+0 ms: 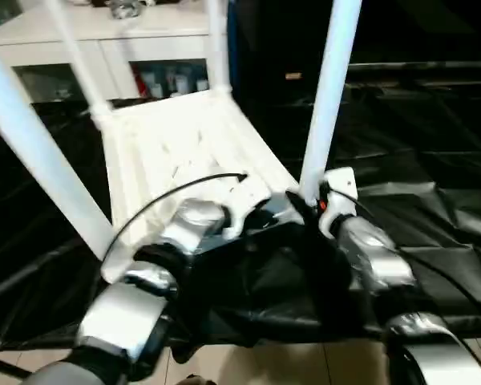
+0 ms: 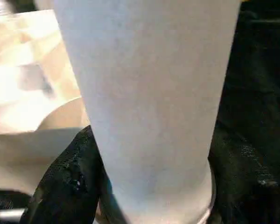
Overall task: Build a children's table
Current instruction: Rotate leg to tighten
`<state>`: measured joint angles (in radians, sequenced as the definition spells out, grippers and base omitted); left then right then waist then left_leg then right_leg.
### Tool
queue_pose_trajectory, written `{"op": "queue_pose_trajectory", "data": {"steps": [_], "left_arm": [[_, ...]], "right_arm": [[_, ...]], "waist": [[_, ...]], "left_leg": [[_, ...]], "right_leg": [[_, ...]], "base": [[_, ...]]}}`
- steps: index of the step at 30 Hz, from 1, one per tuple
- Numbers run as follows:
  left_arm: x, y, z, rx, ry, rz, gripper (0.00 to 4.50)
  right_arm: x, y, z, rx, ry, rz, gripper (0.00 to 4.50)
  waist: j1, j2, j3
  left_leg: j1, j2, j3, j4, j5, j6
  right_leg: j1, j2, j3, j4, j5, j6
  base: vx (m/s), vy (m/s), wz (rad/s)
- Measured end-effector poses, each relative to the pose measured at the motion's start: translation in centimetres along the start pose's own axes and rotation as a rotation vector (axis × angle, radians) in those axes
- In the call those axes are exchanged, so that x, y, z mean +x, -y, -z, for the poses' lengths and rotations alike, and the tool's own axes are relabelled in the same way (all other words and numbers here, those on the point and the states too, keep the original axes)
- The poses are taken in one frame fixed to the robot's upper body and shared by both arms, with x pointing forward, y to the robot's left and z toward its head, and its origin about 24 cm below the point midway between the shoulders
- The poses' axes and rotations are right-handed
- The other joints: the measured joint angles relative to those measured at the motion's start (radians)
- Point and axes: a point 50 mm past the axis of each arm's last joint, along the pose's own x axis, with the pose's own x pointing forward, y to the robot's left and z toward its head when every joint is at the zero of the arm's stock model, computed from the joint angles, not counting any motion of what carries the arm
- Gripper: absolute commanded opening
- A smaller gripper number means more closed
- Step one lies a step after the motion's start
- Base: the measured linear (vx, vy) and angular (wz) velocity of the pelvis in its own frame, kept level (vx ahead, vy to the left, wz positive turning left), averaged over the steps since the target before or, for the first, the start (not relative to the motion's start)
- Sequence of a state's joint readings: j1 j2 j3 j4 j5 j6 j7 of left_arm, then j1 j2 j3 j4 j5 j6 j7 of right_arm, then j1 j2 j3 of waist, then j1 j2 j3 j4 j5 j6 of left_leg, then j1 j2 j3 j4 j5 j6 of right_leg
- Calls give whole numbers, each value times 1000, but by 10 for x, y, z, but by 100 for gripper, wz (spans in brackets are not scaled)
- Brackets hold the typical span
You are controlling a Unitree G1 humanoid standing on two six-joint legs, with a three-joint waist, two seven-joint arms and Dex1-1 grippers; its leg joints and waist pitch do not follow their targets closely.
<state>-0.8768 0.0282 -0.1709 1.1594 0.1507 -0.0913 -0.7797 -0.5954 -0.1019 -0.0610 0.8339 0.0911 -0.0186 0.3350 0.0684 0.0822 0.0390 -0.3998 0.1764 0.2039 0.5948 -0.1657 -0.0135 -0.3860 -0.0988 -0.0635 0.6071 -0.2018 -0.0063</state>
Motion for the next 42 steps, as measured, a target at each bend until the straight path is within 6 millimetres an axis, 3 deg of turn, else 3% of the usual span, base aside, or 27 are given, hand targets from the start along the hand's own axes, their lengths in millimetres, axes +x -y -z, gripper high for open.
{"op": "queue_pose_trajectory", "data": {"steps": [1, 6, 7, 12, 20, 26, 30, 31, 35, 37, 42], "left_arm": [[0, 0, 0, 0, 1, 0, 0], [-2, -1, 1, -2, 3, 19, 0], [-3, -1, 1, 0, 3, 28, 0], [-14, -4, 4, 14, 17, 135, 0], [-38, -5, 13, 49, 16, 349, 0], [-51, -7, 19, 45, -1, 434, 0], [-55, -8, 21, 43, -5, 446, 0], [-55, -9, 20, 43, -4, 448, 0], [-56, -9, 20, 44, -2, 452, 0], [-56, -9, 20, 43, -4, 455, 0], [-53, -7, 22, 42, -1, 430, 0]], "right_arm": [[0, -1, 0, -6, 7, 0, 325], [-1, -1, -2, -28, 35, -49, 358], [-2, 0, -3, -39, 35, -70, 383], [-15, 9, -4, -104, 26, -275, 383], [-40, 15, -6, -234, -45, -624, 383], [-49, 17, -7, -221, -87, -770, 383], [-50, 16, -7, -194, -88, -800, 367], [-50, 16, -8, -190, -88, -808, 339], [-51, 14, -9, -178, -87, -827, 320], [-52, 13, -8, -175, -85, -831, 288], [-51, 7, 0, -157, -74, -790, 267]], "waist": [[-2, 3, -1], [-8, 8, 0], [-8, 9, 0], [0, 11, 1], [46, 11, 2], [55, 10, 3], [59, 9, 3], [60, 9, 3], [67, 9, 3], [70, 9, 3], [72, 9, 3]], "left_leg": [[0, 0, 0, -1, 0, 0], [0, -1, 0, -3, 0, 0], [0, -1, 0, -4, 0, 0], [-4, 0, 0, -10, 0, 0], [-14, 1, 0, -4, 3, 6], [-19, 1, 0, -1, 3, 7], [-20, 1, 0, 0, 4, 8], [-20, 1, 0, 0, 4, 9], [-20, 1, 0, 0, 4, 9], [-20, 1, 0, 1, 4, 9], [-20, 1, 0, 2, 4, 8]], "right_leg": [[0, 0, 0, 0, 0, 0], [1, 0, -1, -3, 0, 0], [1, 0, -1, -4, 0, 0], [-1, 0, -4, -8, 0, 0], [-9, 0, -5, -5, 0, 1], [-12, -1, -4, -4, 2, -2], [-14, -2, -4, -2, 2, -2], [-14, -2, -4, -1, 2, -2], [-16, -2, -4, 0, 2, -2], [-16, -2, -4, 1, 2, -2], [-16, -2, -4, 3, 2, -2]], "base": [[0, 0, 0], [0, 0, 0], [0, 0, 0], [0, 0, 0], [0, 0, 0], [0, 0, 0], [0, 0, 0], [0, 0, 0], [0, 0, 0], [0, 0, 0], [0, 0, 0]]}}
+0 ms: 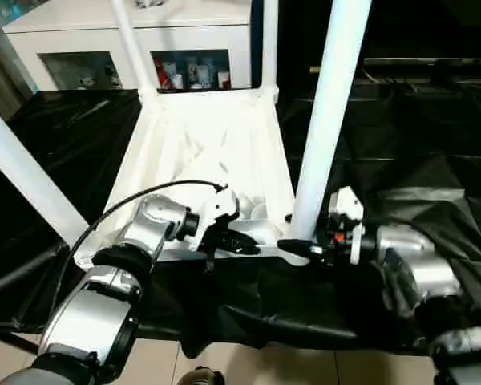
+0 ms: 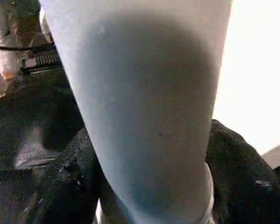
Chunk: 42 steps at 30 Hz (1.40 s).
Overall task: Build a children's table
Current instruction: Rotate leg to tighten
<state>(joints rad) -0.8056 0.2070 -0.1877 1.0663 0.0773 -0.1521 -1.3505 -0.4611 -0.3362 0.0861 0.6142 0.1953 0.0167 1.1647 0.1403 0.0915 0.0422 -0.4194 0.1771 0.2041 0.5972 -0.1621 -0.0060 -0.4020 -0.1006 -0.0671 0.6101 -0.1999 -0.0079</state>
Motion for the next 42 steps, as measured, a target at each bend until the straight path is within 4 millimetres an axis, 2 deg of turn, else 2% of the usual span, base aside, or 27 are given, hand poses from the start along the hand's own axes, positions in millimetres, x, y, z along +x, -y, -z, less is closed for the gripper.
{"op": "queue_pose_trajectory", "data": {"steps": [3, 7, 13, 17, 19, 21, 23, 26, 30, 34, 38, 42], "left_arm": [[6, -5, -1, 0, 2, -107, 0], [21, -12, -5, -31, 5, -264, 0], [46, -17, -18, -58, 4, -414, 0], [48, -17, -19, -63, 10, -427, 0], [47, -17, -19, -61, 10, -420, 0], [44, -17, -19, -54, 10, -406, 0], [40, -18, -17, -45, 9, -387, 0], [35, -17, -17, -35, 14, -348, 0], [22, -15, -12, -14, 18, -253, 0], [11, -11, -10, 9, 12, -145, 0], [3, -6, -6, 12, -2, -52, 0], [-2, -3, -2, 11, -9, -4, 0]], "right_arm": [[7, 6, 3, 25, 26, 163, 265], [25, 18, 4, 99, 65, 444, 264], [42, 32, -3, 197, 97, 760, 264], [43, 33, -5, 185, 94, 764, 264], [44, 33, -6, 180, 96, 755, 333], [43, 32, -7, 174, 102, 720, 335], [41, 32, -8, 161, 112, 659, 360], [33, 31, -9, 119, 99, 556, 374], [18, 26, -9, 82, 79, 367, 374], [8, 19, -11, 67, 47, 189, 374], [-2, 11, -10, 37, -2, 47, 374], [-6, 6, -10, 28, -33, -37, 340]], "waist": [[-7, 0, -1], [-44, -1, 0], [-84, 1, 1], [-88, 5, 0], [-87, 6, 0], [-88, 7, 0], [-91, 8, 1], [-89, 8, 2], [-73, 8, 2], [-37, 9, 2], [-16, 8, 2], [-13, 7, 3]], "left_leg": [[5, 0, 0, 0, 0, -3], [19, -1, 0, -1, 0, -5], [20, -4, 0, -2, 0, -5], [20, -5, 0, -7, 0, -5], [20, -5, 0, -7, 0, -5], [20, -5, 0, -7, 0, -5], [19, -5, 0, -7, 0, -5], [18, -5, 0, -11, 0, -5], [13, -4, 0, -15, 2, -2], [2, -2, 0, -10, 3, 1], [-1, -5, 1, -5, 1, 5], [-1, -5, 5, -2, -2, 2]], "right_leg": [[3, 0, 1, 1, 1, 0], [12, -1, 1, -1, -3, 7], [13, -5, 1, -5, -3, 7], [15, -5, 0, -11, 0, 4], [16, -5, 0, -14, 6, 2], [16, -5, 0, -14, 7, 2], [15, -5, -1, -14, 8, 2], [13, -5, -2, -14, 10, 1], [6, -4, -5, -14, 9, 2], [-2, -4, -6, -12, 9, 2], [-2, -9, -5, -11, 9, 2], [-2, -11, -3, -10, 11, 0]], "base": [[0, 0, 0], [0, 0, 0], [0, 0, 0], [0, 0, 0], [0, 0, 0], [0, 0, 0], [0, 0, 0], [0, 0, 0], [0, 0, 0], [0, 0, 0], [0, 0, 0], [0, 0, 0]]}}
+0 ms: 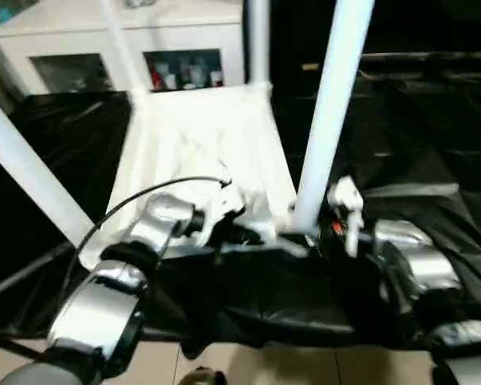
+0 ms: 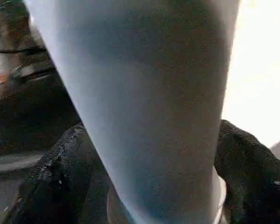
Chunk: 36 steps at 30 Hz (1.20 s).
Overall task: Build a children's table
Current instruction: Rotate leg to tighten
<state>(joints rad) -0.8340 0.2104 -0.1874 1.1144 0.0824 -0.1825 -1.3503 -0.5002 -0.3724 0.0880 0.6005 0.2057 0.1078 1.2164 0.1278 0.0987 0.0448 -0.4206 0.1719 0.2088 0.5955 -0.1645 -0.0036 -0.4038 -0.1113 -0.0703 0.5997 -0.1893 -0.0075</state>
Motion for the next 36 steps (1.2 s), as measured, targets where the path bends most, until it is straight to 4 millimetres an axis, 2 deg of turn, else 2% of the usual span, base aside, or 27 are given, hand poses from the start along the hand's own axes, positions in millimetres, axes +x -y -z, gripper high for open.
{"op": "queue_pose_trajectory", "data": {"steps": [2, 4, 6, 10, 14, 18, 23, 26, 31, 33, 34, 36], "left_arm": [[-1, 1, 1, 0, -3, 17, 0], [-2, 2, 1, 2, -2, 22, 0], [-3, 2, 1, 4, -1, 28, 0], [-3, 3, 1, 8, 2, 37, 0], [-2, 3, 1, 9, 4, 40, 0], [7, -1, -1, 8, 8, -67, 0], [25, -10, -8, -32, 12, -259, 0], [36, -13, -12, -51, 12, -324, 0], [42, -14, -15, -72, 10, -382, 0], [43, -14, -15, -73, 11, -385, 0], [43, -14, -15, -73, 11, -385, 0], [43, -14, -15, -72, 12, -379, 0]], "right_arm": [[-1, 0, 0, 7, -3, -9, 335], [-1, -1, 0, 16, -1, -20, 306], [-1, -2, 0, 23, 5, -26, 297], [-2, -3, 0, 26, 4, -32, 267], [-1, -5, 1, 25, 7, -33, 262], [7, -1, 5, 40, 30, 117, 261], [25, 16, 7, 135, 107, 471, 260], [33, 22, 6, 184, 128, 620, 259], [47, 26, 1, 193, 142, 734, 259], [48, 26, 0, 175, 144, 736, 259], [48, 26, 0, 172, 148, 734, 294], [47, 25, 1, 162, 149, 718, 329]], "waist": [[1, 0, 0], [1, 0, 0], [1, 0, 0], [8, 0, 0], [15, 0, 0], [11, -1, -1], [-29, -7, 1], [-48, -9, 0], [-71, -6, -2], [-73, -5, -2], [-74, -5, -2], [-74, -4, -2]], "left_leg": [[0, 0, 1, 0, 0, 0], [0, 0, 1, 0, 0, 0], [1, 0, 1, 0, 0, 0], [0, 0, 1, 0, 0, 1], [0, 0, 1, 1, 0, 1], [3, 0, 1, 3, 1, 0], [16, 0, 1, 3, 2, -2], [19, 0, 1, 1, 2, -2], [19, -1, 1, -3, 2, -2], [19, -1, 1, -3, 2, -2], [19, -1, 1, -3, 2, -2], [19, -1, 1, -3, 2, -2]], "right_leg": [[0, -1, 0, 1, 0, 0], [0, -1, 0, 1, 0, 0], [0, -1, 0, 1, 0, 0], [0, -1, 0, 1, 0, 0], [0, -1, 0, 2, 0, 0], [1, -1, 1, 4, 0, 0], [8, -1, 3, 6, -3, 6], [8, -1, 3, 5, -5, 9], [9, 0, 3, -1, -4, 8], [10, 0, 2, -3, -4, 7], [10, 0, 2, -4, -2, 4], [11, 0, 3, -4, 0, 1]], "base": [[0, 0, 0], [0, 0, 0], [0, 0, 0], [0, 0, 0], [0, 0, 0], [0, 0, 0], [0, 0, 0], [0, 0, 0], [0, 0, 0], [0, 0, 0], [0, 0, 0], [0, 0, 0]]}}
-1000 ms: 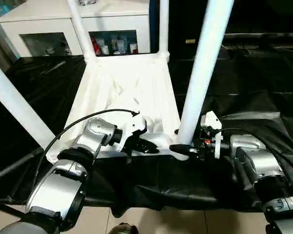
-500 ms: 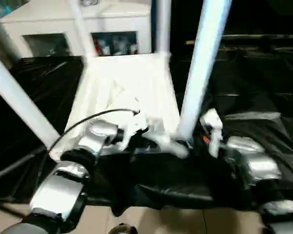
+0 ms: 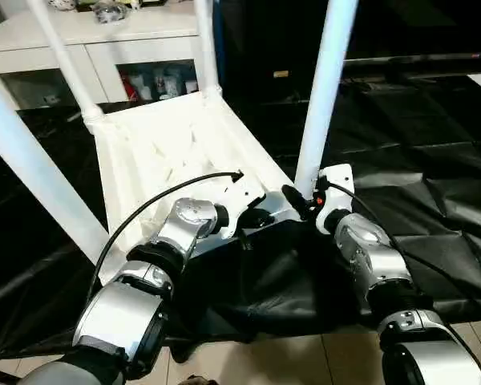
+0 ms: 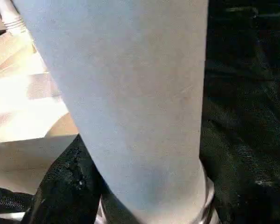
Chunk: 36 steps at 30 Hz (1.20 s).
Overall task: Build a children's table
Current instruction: Rotate leg to tighten
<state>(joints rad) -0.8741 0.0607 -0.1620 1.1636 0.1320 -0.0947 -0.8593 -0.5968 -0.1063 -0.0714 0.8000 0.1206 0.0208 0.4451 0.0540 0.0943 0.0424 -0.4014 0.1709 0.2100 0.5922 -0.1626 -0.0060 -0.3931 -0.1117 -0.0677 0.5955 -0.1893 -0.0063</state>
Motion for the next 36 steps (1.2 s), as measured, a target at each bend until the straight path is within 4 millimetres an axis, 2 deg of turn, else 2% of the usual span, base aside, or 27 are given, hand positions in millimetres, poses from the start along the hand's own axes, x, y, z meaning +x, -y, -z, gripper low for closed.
{"op": "queue_pose_trajectory", "data": {"steps": [4, 9, 13, 19, 23, 24, 27, 33, 36], "left_arm": [[-2, -1, 0, 4, 1, 23, 0], [-17, -4, 6, 12, 12, 127, 0], [-30, -5, 11, 44, 3, 228, 0], [-47, -5, 19, 53, -19, 364, 0], [-53, -5, 21, 61, -38, 407, 0], [-54, -6, 20, 62, -38, 407, 0], [-55, -6, 20, 61, -41, 415, 0], [-56, -5, 21, 60, -40, 426, 0], [-54, -4, 20, 57, -35, 420, 0]], "right_arm": [[-5, 3, -1, -32, -1, -81, 365], [-23, 11, -3, -131, -39, -308, 365], [-38, 13, -3, -166, -77, -484, 365], [-47, 3, -4, -194, -124, -686, 365], [-51, 2, -2, -188, -151, -744, 365], [-52, 2, -2, -190, -153, -744, 343], [-53, 3, -2, -177, -160, -753, 334], [-53, 2, -2, -165, -167, -759, 270], [-52, 0, -1, -156, -159, -746, 262]], "waist": [[1, 0, 0], [12, -1, 1], [35, -1, 1], [61, -4, 3], [66, -5, 4], [66, -6, 4], [65, -7, 5], [68, -8, 5], [71, -8, 5]], "left_leg": [[0, 0, 0, -1, 0, 0], [-2, 1, 0, -7, 0, 0], [-4, 3, 0, -8, 2, 3], [-5, 2, 2, -6, 0, 0], [-5, 1, 5, -5, 0, 0], [-5, 1, 6, -5, 0, 0], [-5, 2, 6, -5, 0, 0], [-6, 2, 6, -6, 0, 0], [-6, 2, 6, -5, 0, 0]], "right_leg": [[0, 0, 0, 0, 1, -1], [-3, 0, -3, 0, 4, 1], [-6, 1, -5, 1, 3, 3], [-6, 0, -2, 0, 3, 2], [-6, -1, 1, 0, 3, 2], [-6, -1, 1, 0, 3, 2], [-6, -1, 0, 1, 3, 2], [-7, -1, 0, 0, 3, 2], [-7, -1, 0, 1, 3, 2]], "base": [[0, 0, 0], [0, 0, 0], [0, 0, 0], [0, 0, 0], [0, 0, 0], [0, 0, 0], [0, 0, 0], [0, 0, 0], [0, 0, 0]]}}
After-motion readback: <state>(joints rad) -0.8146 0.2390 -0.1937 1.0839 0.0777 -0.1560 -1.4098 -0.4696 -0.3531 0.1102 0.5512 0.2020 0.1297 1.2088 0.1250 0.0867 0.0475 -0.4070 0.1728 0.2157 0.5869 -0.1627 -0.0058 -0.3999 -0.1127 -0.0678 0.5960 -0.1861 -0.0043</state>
